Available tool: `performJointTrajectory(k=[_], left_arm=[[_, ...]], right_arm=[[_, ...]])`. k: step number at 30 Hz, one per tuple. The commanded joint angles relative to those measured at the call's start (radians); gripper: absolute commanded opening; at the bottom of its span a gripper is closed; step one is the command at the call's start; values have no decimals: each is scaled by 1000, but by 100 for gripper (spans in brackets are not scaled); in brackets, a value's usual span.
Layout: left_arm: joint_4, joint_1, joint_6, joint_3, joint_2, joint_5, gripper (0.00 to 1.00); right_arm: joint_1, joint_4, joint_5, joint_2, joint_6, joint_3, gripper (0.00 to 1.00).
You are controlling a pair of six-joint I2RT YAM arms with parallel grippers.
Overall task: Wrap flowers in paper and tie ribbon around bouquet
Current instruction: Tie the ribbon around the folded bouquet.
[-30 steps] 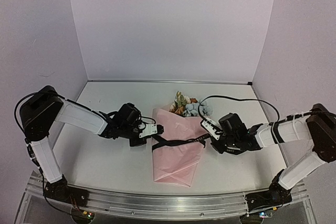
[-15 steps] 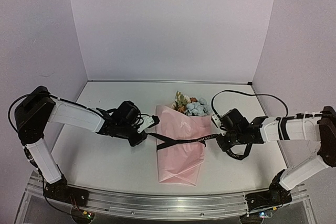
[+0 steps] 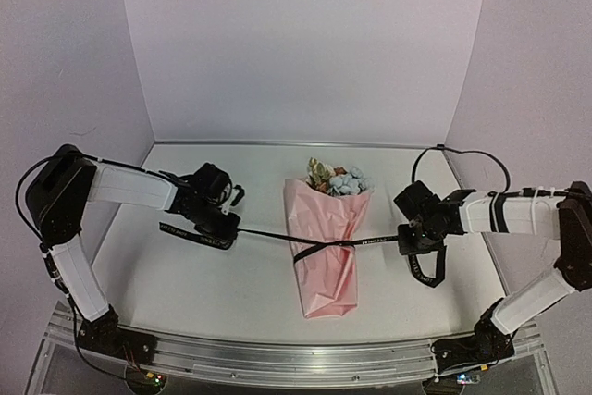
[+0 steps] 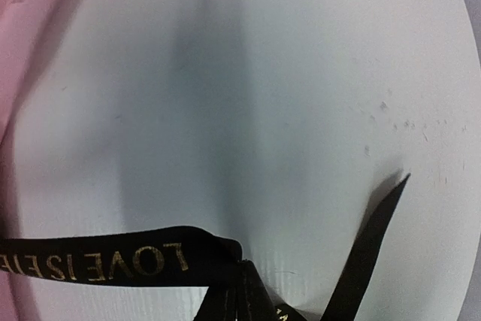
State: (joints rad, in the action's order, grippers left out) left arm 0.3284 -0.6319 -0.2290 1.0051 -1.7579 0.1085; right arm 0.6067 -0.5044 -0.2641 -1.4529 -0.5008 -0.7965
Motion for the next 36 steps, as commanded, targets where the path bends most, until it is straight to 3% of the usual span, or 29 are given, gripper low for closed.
performJointTrajectory(k=[1,5,11,17,26,28,29,32,34,36], left_arm=[[8,280,-261,-102,109,158,0],[-32,448,-343,-182,162,218,0],[-78,581,-397,-268,218,216,0],[-63,586,-376,-286,241,164,0],[-66,518,-327,-310,320,216,0],[-59,504,-325,-311,348,221,5],[-54,499,-323,-307,367,217,10],[-5,485,-308,-275,418,179,28],[27,481,-297,-249,447,158,40],[48,466,-271,-225,471,141,45]], right_arm=[[-123,-89,-51,139,-252,103,0],[-202,-90,-65,248,-331,203,0],[-299,-138,-33,349,-359,268,0],[-304,-180,-8,393,-316,262,0],[-302,-252,256,345,-167,183,0],[-301,-291,290,341,-137,156,0],[-300,-305,303,341,-122,144,4],[-300,-326,344,345,-88,124,34],[-296,-343,364,350,-59,105,45],[-294,-357,384,358,-24,92,52]])
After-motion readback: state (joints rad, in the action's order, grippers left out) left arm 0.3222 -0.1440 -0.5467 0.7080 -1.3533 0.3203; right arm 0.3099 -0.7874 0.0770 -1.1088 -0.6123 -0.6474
